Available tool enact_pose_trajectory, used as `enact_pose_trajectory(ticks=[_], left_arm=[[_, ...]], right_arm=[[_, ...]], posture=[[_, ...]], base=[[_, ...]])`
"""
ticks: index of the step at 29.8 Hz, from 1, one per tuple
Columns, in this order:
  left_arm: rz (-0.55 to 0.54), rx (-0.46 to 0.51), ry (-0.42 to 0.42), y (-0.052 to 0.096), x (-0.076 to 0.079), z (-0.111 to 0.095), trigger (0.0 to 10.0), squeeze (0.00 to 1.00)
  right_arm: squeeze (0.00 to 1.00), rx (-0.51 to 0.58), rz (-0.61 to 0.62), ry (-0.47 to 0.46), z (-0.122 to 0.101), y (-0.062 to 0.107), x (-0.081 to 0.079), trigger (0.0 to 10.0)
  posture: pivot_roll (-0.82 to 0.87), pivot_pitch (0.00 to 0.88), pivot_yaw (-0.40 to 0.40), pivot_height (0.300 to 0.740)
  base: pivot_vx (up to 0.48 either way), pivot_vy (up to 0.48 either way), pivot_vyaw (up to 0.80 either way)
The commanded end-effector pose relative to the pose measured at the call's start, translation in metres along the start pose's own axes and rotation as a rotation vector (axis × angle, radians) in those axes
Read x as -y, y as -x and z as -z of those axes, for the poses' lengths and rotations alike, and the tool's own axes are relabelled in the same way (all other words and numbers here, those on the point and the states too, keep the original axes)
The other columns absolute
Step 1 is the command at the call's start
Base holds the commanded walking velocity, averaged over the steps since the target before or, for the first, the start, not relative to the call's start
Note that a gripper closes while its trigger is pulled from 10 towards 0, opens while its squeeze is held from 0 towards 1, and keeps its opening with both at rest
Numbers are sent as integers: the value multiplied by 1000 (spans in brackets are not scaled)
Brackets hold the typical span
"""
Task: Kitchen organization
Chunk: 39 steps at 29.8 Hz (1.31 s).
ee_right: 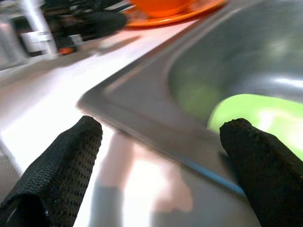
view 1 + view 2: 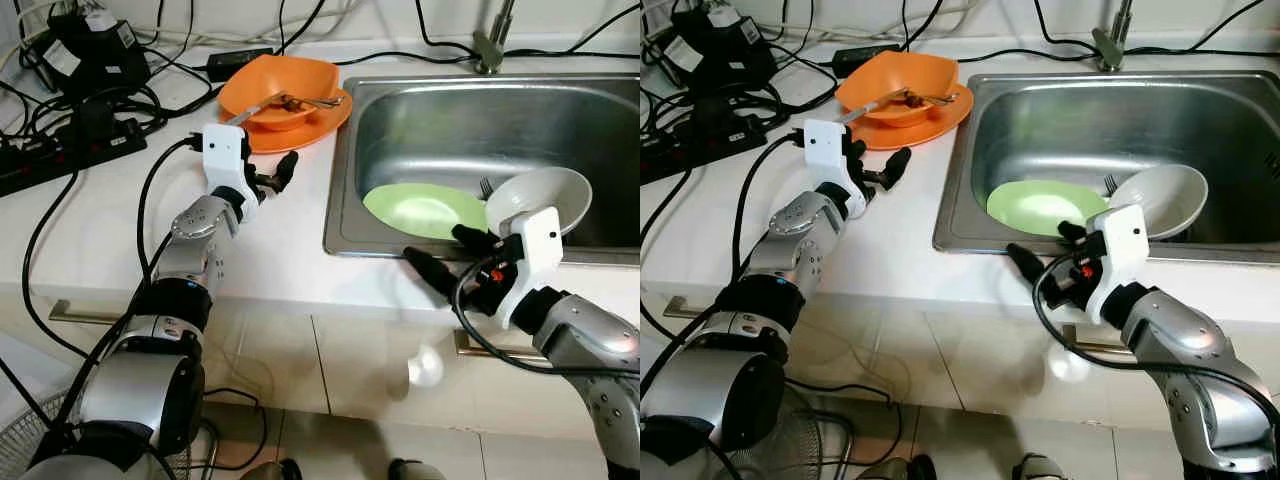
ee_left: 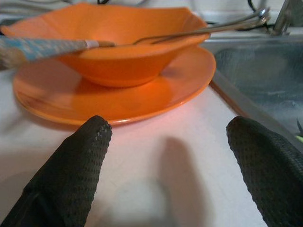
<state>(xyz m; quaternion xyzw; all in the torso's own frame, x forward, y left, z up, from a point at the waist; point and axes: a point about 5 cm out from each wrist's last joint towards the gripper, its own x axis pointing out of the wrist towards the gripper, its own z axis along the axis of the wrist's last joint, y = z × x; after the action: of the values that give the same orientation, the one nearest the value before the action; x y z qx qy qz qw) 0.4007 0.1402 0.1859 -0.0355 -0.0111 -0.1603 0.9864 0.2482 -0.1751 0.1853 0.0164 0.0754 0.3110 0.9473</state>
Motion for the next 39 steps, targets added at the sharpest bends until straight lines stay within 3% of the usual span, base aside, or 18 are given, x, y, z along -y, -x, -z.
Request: enact_pose_trajectory(ticks=[1,24,32,39], left_arm=[[-7,14,-29,-3,-4,-7,10000,0],[-55,-19,-82,-8,-17,-17,10000,0],[-77,-13,-119,-9,-22,-28,10000,0],[-47,-35,-130,-14,-15,-32,10000,0]], right_arm=[[0,-30,-46,3,1,6,-6,10000],[0,121,-80,35,-33,5,-10,10000],[0,124,-96,40,-32,5,-16,10000],[0,124,-92,31,-32,9,-19,10000]], posture=[[-270,170,133,740],[-292,178,135,740],[-292,180,145,740],[-311,192,159,740]], base=[[0,0,0],[0,0,0],[0,0,0],[0,0,0]])
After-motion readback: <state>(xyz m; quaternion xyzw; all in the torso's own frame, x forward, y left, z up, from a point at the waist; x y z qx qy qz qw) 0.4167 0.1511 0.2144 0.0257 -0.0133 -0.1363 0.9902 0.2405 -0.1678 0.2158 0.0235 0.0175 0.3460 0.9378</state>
